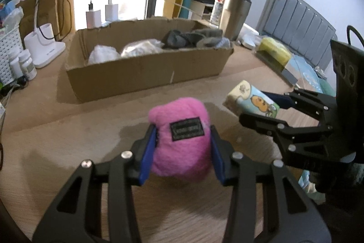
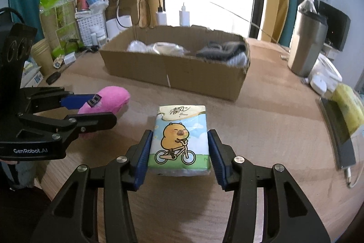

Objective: Organize soft objects
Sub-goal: 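Carry the pink plush over the box with the left gripper while the right carries the tissue pack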

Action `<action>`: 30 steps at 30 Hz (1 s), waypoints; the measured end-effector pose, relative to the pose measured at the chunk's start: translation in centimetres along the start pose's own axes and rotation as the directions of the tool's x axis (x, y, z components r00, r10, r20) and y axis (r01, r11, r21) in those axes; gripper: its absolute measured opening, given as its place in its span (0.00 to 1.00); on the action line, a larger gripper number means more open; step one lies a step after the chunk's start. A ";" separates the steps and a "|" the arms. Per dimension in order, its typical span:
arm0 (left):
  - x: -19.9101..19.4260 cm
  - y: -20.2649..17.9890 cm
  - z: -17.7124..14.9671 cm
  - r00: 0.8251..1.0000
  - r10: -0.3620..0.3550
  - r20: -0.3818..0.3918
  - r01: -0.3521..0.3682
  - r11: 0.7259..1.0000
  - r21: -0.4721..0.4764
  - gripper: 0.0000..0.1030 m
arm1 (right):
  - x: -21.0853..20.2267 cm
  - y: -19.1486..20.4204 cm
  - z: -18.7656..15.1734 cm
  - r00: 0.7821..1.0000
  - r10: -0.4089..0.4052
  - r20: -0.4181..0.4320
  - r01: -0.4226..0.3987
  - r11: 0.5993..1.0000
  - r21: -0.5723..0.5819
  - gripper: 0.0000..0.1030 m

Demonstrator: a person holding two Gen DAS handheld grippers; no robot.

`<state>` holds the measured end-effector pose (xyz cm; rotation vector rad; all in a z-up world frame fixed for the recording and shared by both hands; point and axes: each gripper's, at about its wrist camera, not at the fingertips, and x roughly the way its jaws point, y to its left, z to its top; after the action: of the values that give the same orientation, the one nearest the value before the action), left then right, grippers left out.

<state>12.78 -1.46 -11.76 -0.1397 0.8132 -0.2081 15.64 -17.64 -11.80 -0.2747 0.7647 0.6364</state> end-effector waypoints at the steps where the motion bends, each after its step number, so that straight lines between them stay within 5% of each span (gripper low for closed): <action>1: -0.3 0.2 0.1 1.000 0.001 0.006 -0.001 1.000 -0.002 0.44 | -0.1 0.0 0.3 1.000 0.001 0.004 -0.001 1.000 -0.003 0.49; 30: -5.1 2.6 6.1 0.981 0.087 0.171 -0.085 0.996 -0.019 0.44 | -1.9 0.7 7.6 0.988 0.034 0.154 -0.025 0.998 -0.063 0.49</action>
<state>14.20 2.55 -4.49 -0.1309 0.6477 -0.1080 18.39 -14.50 -5.15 -0.2668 0.6017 0.7014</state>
